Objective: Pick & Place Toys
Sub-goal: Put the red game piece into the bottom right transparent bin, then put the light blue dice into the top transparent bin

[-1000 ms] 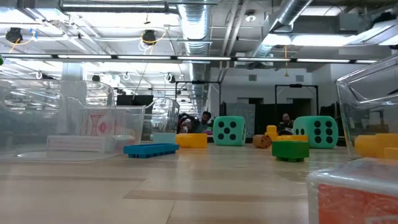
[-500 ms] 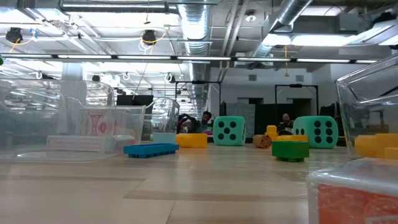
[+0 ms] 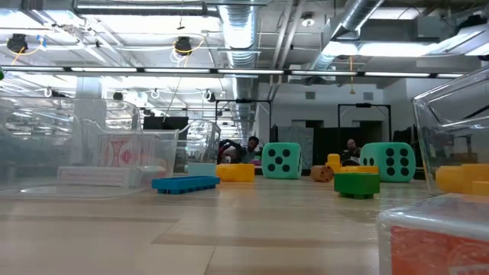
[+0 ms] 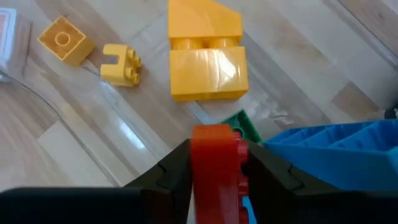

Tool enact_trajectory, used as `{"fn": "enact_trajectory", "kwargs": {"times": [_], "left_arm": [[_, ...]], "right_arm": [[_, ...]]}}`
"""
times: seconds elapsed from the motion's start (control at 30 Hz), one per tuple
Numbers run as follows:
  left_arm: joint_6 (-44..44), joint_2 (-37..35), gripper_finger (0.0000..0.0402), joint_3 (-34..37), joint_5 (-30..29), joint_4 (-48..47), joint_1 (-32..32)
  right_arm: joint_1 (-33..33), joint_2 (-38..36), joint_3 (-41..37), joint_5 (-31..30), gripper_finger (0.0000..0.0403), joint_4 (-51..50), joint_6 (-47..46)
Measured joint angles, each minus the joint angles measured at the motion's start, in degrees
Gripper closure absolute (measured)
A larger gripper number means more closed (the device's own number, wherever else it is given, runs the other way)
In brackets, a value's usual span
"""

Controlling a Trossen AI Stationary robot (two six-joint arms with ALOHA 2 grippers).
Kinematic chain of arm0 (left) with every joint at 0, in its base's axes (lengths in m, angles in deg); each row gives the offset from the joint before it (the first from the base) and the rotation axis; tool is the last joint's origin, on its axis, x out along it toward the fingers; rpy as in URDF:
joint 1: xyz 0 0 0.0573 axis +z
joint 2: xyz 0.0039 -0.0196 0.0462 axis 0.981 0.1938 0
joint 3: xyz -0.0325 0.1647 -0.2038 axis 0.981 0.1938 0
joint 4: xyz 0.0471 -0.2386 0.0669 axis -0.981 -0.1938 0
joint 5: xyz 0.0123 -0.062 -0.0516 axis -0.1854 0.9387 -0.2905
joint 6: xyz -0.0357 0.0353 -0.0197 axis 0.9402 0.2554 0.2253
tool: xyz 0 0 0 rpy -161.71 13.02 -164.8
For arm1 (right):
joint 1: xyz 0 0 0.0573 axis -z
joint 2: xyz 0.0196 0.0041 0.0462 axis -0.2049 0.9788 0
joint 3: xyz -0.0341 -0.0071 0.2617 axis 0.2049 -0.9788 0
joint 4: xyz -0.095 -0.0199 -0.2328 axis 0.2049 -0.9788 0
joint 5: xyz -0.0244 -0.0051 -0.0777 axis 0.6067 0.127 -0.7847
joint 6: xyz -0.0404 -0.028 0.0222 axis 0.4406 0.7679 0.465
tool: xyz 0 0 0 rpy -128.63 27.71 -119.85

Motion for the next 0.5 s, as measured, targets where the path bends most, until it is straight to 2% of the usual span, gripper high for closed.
{"fn": "enact_trajectory", "kwargs": {"times": [0.5], "left_arm": [[0.3,0.0,0.0032,0.0,1.1,0.0,0.0]], "right_arm": [[0.4,0.0,0.0,-0.1,0.0227,-6.2,-2.4]]}}
